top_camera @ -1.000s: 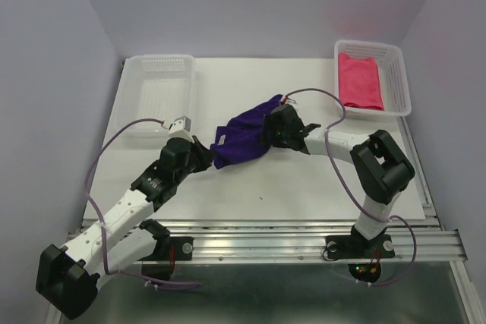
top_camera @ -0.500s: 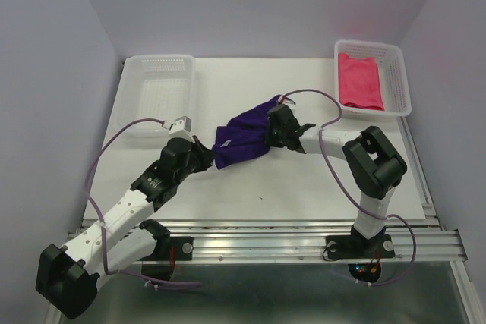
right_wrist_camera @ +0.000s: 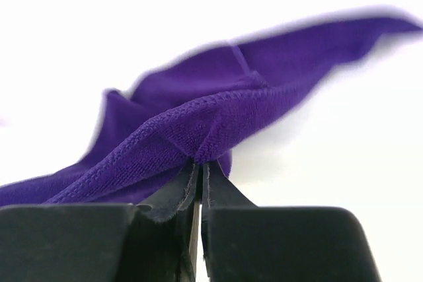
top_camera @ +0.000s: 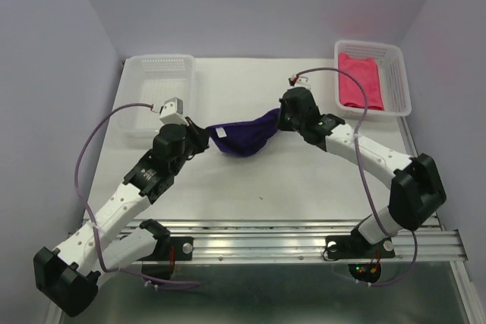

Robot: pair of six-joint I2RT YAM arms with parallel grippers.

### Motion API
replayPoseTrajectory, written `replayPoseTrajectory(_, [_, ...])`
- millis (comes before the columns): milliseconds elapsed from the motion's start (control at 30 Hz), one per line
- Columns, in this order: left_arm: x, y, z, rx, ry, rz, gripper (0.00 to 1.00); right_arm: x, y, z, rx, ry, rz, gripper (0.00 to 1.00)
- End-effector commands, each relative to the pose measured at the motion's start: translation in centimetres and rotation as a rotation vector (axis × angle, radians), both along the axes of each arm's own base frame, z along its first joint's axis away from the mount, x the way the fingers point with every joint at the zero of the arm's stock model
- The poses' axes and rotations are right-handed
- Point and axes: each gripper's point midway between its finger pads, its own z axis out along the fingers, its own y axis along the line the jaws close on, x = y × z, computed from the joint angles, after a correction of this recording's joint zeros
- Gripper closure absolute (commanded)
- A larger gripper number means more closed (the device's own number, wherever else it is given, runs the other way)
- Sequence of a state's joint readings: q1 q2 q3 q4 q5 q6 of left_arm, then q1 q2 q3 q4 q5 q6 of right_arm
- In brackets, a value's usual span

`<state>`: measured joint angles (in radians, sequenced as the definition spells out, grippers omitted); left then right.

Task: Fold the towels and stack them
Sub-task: Flatten out the crumpled towel

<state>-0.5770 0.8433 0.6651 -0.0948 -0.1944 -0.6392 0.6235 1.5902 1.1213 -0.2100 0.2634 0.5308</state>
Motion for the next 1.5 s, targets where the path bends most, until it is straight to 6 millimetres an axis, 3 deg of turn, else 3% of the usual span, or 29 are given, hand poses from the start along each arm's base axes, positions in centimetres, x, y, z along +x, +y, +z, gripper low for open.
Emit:
replayPoseTrajectory(0, [1.7,1.1,9.6,-0.041,-0.229,0.072,1.0,0.6,-1.3,12.3,0.024,-0.25,0.004,0.99])
replayPoseTrajectory(33, [1.7,1.3,10.6,-0.037,-0.248,0.08,1.0,-0.2,-1.6,14.6,0.044,-0.286,0.024,0.99])
replayPoseTrajectory(67, [1.7,1.4,11.8,-0.044,-0.27,0.081,1.0,-0.2,-1.4,15.2,0.057,-0.295,0.034,0.99])
replayPoseTrajectory(200, [0.8,1.7,17.0,-0.091,-0.376,0.062,1.0,-3.5,-2.0,22.1,0.17,-0.414,0.108,0.99])
replayPoseTrajectory(333, [-1.5,1.8,20.4,-0.15,-0.461,0.0,1.0,-6.9,-3.0,25.7,0.262,-0.473,0.151,0.99])
replayPoseTrajectory(467, [-4.5,1.7,22.8,-0.227,-0.546,-0.089,1.0,-10.9,-2.6,27.2,0.36,-0.478,0.277,0.99])
replayPoseTrajectory(600, [-7.8,-0.6,23.7,-0.302,-0.589,-0.293,1.0,-14.3,-2.3,28.2,0.445,-0.464,0.376,0.99])
replayPoseTrajectory(700, [-8.8,-2.7,23.0,-0.338,-0.557,-0.423,1.0,-16.1,-2.9,29.0,0.475,-0.466,0.399,0.99])
replayPoseTrajectory(867, [-10.0,-4.8,21.6,-0.43,-0.497,-0.542,1.0,-16.8,-5.1,29.5,0.449,-0.486,0.327,0.99])
replayPoseTrajectory(967, [-10.2,-5.5,20.9,-0.466,-0.49,-0.575,1.0,-15.9,-6.8,29.4,0.404,-0.504,0.226,0.99])
replayPoseTrajectory(1067, [-8.7,-5.9,18.4,-0.457,-0.424,-0.526,1.0,-14.0,-7.5,28.0,0.337,-0.485,0.147,0.99])
replayPoseTrajectory(1133, [-7.0,-6.5,15.4,-0.435,-0.344,-0.489,1.0,-11.9,-8.5,26.3,0.26,-0.461,0.04,0.99])
replayPoseTrajectory(1167, [-6.3,-6.6,14.3,-0.428,-0.313,-0.464,1.0,-9.9,-8.7,24.4,0.194,-0.425,-0.025,0.99])
replayPoseTrajectory(1200, [-4.8,-6.8,11.8,-0.406,-0.25,-0.408,1.0,-8.8,-8.7,23.4,0.155,-0.416,-0.049,0.99])
replayPoseTrajectory(1233, [-4.0,-6.8,10.3,-0.392,-0.211,-0.376,1.0,-6.9,-8.0,21.2,0.096,-0.37,-0.068,0.99])
replayPoseTrajectory(1333, [-0.9,-6.6,3.9,-0.312,-0.042,-0.229,1.0,-3.3,-7.3,19.6,0.006,-0.361,-0.106,0.99])
replayPoseTrajectory(1367, [-0.3,-6.3,2.1,-0.277,0.005,-0.192,1.0,-1.0,-6.4,16.7,-0.037,-0.297,-0.092,0.99])
replayPoseTrajectory(1400, [1.0,-6.1,-0.1,-0.237,0.062,-0.14,1.0,0.8,-5.8,17.3,-0.026,-0.313,-0.079,0.99])
replayPoseTrajectory(1467, [2.4,-5.4,-2.3,-0.178,0.119,-0.076,1.0,4.7,-5.2,15.6,0.002,-0.279,-0.036,0.99])
